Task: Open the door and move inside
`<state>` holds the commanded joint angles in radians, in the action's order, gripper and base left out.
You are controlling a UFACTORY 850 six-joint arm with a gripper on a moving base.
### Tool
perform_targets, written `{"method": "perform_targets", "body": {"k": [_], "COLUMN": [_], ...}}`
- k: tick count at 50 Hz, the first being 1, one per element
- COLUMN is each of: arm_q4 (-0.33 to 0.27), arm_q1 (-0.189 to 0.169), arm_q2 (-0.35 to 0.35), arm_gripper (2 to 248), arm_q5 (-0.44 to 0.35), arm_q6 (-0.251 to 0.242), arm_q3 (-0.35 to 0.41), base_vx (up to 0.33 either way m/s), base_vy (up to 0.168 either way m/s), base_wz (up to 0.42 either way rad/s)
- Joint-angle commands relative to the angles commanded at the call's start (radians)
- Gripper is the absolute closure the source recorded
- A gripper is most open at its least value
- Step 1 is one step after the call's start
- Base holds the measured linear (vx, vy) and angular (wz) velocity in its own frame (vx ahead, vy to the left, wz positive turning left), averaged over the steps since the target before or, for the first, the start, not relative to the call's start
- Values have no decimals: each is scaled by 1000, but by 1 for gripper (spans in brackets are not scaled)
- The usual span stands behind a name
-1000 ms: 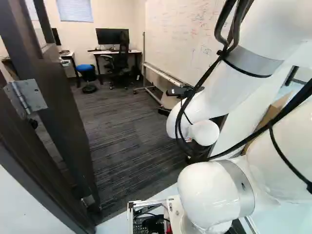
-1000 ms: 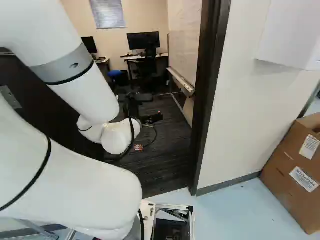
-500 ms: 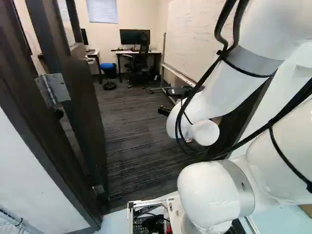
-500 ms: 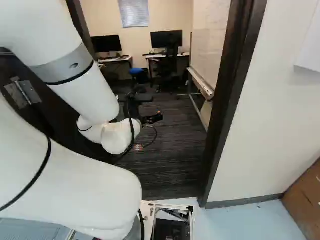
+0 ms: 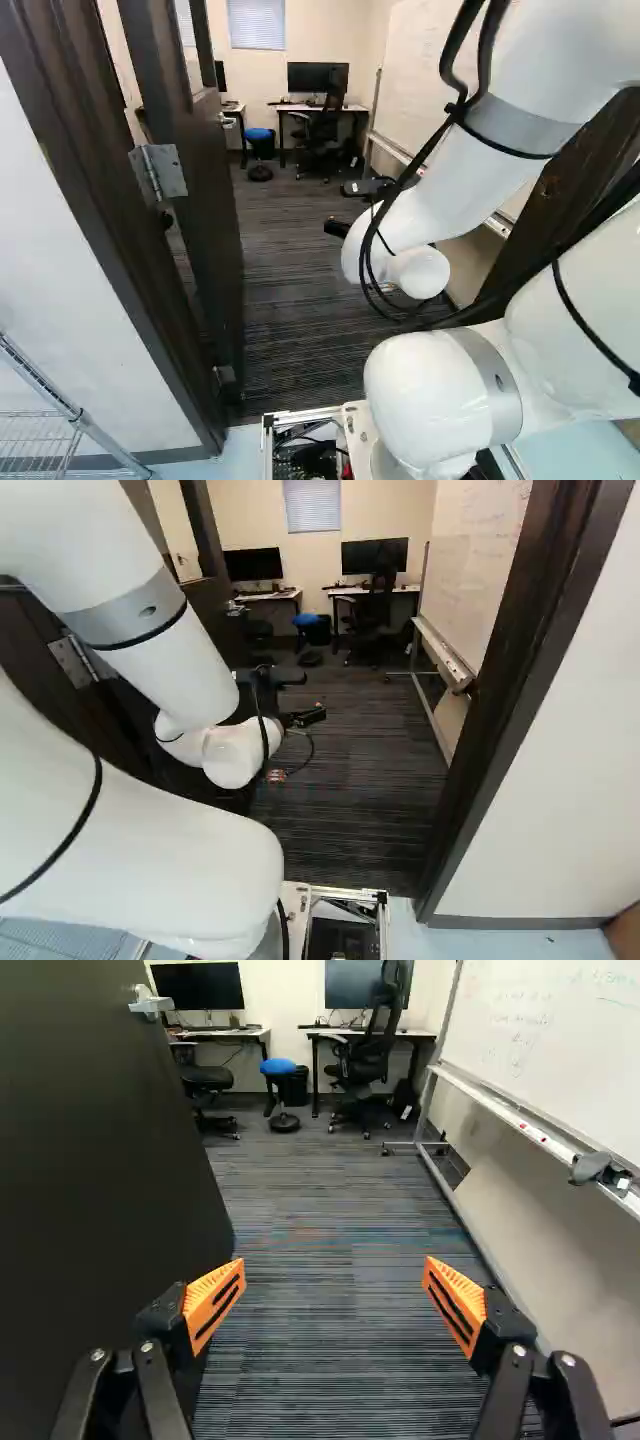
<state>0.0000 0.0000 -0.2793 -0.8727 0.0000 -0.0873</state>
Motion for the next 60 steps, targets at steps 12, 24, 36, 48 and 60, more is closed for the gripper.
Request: {"method": "perform_targets", "body": {"k": [12, 24, 36, 48, 60], "arm_q4": [0, 0, 0, 0, 0], "arm_q1": [0, 0, 0, 0, 0], "arm_q2": [0, 0, 0, 0, 0], "arm_gripper": [3, 3, 3, 3, 3], "arm_q5": [0, 0, 0, 0, 0], "arm_q6": [0, 0, 0, 0, 0], "arm_q3": [0, 0, 0, 0, 0], "base_vx": [96, 114, 122, 122, 135], "base_vy": [3, 3, 3, 5, 5], "base_wz": [6, 2, 1, 2, 3]}}
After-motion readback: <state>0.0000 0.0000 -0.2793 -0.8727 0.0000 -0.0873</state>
